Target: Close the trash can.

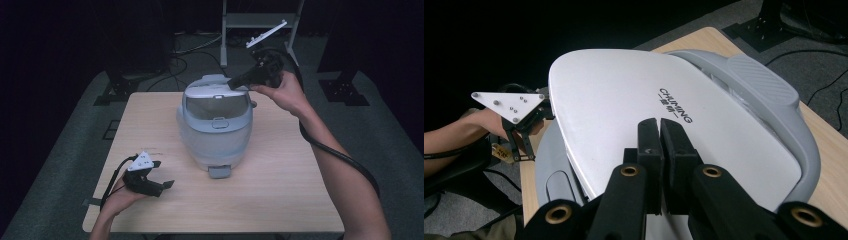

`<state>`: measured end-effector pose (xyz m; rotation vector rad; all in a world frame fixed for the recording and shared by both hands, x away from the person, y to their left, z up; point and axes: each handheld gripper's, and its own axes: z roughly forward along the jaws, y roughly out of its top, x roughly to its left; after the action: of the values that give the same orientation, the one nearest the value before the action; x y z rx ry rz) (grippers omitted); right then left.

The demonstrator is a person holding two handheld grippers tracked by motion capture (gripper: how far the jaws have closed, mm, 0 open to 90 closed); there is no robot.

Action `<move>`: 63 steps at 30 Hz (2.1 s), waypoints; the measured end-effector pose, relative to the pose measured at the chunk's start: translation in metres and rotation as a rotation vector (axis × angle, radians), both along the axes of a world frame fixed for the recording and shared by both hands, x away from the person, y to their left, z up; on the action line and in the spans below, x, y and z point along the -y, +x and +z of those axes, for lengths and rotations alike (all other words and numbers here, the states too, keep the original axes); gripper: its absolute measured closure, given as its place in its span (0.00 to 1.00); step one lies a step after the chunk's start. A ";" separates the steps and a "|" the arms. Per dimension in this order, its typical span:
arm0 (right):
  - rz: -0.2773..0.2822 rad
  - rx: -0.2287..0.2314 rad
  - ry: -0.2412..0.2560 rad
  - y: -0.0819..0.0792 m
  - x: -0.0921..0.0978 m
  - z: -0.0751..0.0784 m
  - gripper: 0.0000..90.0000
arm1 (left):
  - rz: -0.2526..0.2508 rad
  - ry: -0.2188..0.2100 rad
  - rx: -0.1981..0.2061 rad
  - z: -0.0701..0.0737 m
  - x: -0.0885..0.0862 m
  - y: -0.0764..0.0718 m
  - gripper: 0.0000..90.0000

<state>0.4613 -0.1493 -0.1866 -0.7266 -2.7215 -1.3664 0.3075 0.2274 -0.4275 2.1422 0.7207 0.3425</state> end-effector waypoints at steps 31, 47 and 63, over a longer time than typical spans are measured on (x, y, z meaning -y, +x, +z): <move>0.017 0.023 -0.074 -0.010 -0.011 -0.027 0.96 | -0.010 0.009 -0.004 -0.001 0.004 -0.001 0.14; 0.069 0.028 -0.078 -0.019 -0.023 -0.036 0.99 | -0.011 0.011 -0.006 -0.002 0.004 -0.001 0.14; 0.059 0.097 -0.110 -0.031 -0.034 -0.038 1.00 | -0.012 0.012 -0.011 -0.004 0.005 -0.001 0.14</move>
<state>0.4305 -0.1155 -0.2250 -0.5945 -2.8878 -1.2808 0.3067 0.2227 -0.4314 2.1608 0.7140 0.3301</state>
